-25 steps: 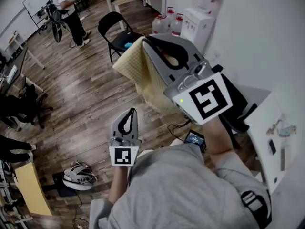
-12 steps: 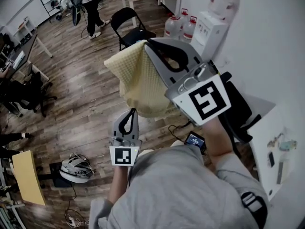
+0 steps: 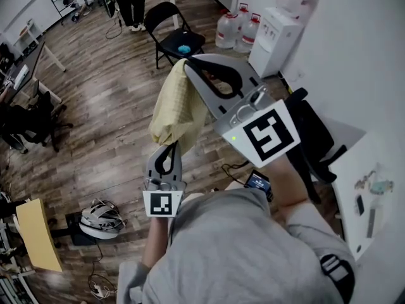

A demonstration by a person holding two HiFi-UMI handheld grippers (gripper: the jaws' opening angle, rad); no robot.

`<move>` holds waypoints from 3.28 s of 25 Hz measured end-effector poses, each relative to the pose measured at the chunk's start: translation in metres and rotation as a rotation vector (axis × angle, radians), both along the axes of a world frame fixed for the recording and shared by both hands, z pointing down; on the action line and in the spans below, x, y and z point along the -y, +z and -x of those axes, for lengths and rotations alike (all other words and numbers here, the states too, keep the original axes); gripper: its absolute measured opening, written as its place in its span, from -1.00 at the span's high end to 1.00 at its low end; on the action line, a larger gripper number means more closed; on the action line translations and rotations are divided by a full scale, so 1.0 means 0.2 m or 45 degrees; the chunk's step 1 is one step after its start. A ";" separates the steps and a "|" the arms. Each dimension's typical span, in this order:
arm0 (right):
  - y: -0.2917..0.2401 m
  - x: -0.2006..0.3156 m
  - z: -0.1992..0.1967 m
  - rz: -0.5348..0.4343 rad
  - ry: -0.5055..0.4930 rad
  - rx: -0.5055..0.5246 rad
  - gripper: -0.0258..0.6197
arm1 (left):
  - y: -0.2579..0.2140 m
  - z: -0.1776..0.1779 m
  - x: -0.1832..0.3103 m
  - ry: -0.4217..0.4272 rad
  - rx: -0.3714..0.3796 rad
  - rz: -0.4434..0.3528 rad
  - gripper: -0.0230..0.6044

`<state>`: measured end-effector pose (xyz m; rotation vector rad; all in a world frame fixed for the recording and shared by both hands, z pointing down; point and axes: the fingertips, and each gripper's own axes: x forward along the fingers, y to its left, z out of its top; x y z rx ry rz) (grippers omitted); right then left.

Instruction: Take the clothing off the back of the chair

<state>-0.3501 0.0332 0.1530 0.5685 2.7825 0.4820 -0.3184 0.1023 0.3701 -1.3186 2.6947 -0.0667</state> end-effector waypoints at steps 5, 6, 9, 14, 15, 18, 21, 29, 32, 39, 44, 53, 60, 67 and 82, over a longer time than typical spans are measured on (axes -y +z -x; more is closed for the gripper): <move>0.10 0.03 0.02 -0.010 0.049 -0.054 0.79 | 0.04 0.00 0.03 0.051 -0.021 0.006 0.81; 0.12 0.05 0.01 -0.008 0.065 -0.066 0.79 | 0.05 -0.01 0.04 0.064 -0.023 0.010 0.81; 0.18 0.14 -0.03 0.011 0.126 -0.105 0.79 | 0.06 -0.02 0.10 0.109 -0.035 0.029 0.82; 0.25 0.28 -0.08 0.020 0.235 -0.149 0.79 | 0.07 -0.04 0.19 0.197 -0.035 0.024 0.81; 0.27 0.30 -0.10 0.020 0.256 -0.159 0.79 | 0.08 -0.05 0.21 0.213 -0.037 0.025 0.82; 0.33 0.38 -0.14 0.029 0.317 -0.192 0.79 | 0.09 -0.06 0.27 0.267 -0.052 0.041 0.81; 0.37 0.46 -0.18 0.041 0.368 -0.222 0.79 | 0.08 -0.08 0.34 0.322 -0.042 0.035 0.81; 0.49 0.58 -0.27 0.054 0.455 -0.296 0.79 | 0.09 -0.15 0.52 0.447 -0.057 0.045 0.81; 0.53 0.60 -0.28 0.059 0.478 -0.323 0.79 | 0.10 -0.16 0.55 0.484 -0.067 0.053 0.81; 0.71 0.69 -0.36 0.091 0.558 -0.416 0.79 | 0.14 -0.21 0.66 0.576 -0.074 0.062 0.82; 0.80 0.81 -0.45 0.163 0.629 -0.448 0.79 | 0.17 -0.26 0.75 0.641 -0.090 0.084 0.82; 0.91 0.95 -0.56 0.228 0.762 -0.481 0.79 | 0.18 -0.33 0.84 0.744 -0.115 0.060 0.81; 1.07 0.96 -0.65 0.253 0.788 -0.549 0.79 | 0.17 -0.34 0.88 0.748 -0.114 0.041 0.81; 1.22 0.96 -0.72 0.303 0.828 -0.620 0.79 | 0.19 -0.35 0.90 0.759 -0.145 0.037 0.81; 1.47 0.96 -0.91 0.446 0.897 -0.745 0.79 | 0.21 -0.42 0.94 0.799 -0.150 0.064 0.81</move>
